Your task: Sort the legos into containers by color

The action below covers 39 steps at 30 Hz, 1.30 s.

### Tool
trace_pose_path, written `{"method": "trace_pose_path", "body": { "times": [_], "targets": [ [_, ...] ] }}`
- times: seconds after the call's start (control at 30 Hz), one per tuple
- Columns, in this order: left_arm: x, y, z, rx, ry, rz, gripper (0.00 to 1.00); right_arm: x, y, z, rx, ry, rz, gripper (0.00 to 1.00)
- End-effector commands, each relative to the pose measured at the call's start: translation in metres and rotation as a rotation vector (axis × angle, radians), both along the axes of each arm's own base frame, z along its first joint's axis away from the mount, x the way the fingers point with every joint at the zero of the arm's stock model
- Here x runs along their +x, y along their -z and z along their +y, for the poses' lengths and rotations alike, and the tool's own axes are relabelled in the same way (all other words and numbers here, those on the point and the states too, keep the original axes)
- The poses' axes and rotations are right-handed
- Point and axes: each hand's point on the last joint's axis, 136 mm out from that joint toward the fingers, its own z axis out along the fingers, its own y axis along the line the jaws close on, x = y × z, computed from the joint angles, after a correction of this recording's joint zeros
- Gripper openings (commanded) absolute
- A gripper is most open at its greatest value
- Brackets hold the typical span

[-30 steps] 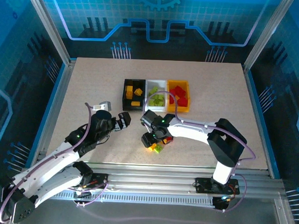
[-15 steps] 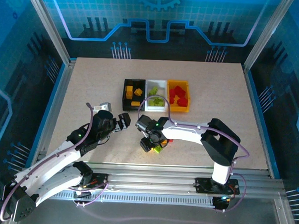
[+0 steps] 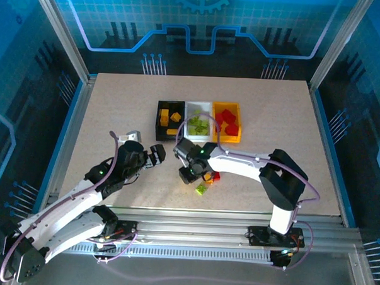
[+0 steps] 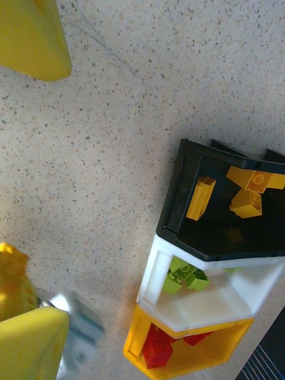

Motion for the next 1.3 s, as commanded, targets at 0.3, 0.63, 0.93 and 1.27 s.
{"method": "trace_pose_path", "body": {
  "times": [0.3,0.63,0.93,1.27],
  "targets": [
    [-0.016,0.025,0.012,0.0,-0.029,0.067,0.99,0.163,-0.087,0.054,0.22,0.218,-0.257,0.31],
    [-0.022,0.035,0.01,-0.015,-0.016,0.095,0.99,0.234,-0.055,0.075,0.209,0.317,-0.308,0.34],
    [-0.021,0.032,0.007,-0.022,-0.005,0.087,0.99,0.24,-0.087,0.08,0.267,0.296,-0.361,0.61],
    [-0.014,0.018,-0.004,-0.022,0.051,0.068,0.99,0.197,-0.14,0.049,0.346,0.338,-0.368,0.67]
  ]
}}
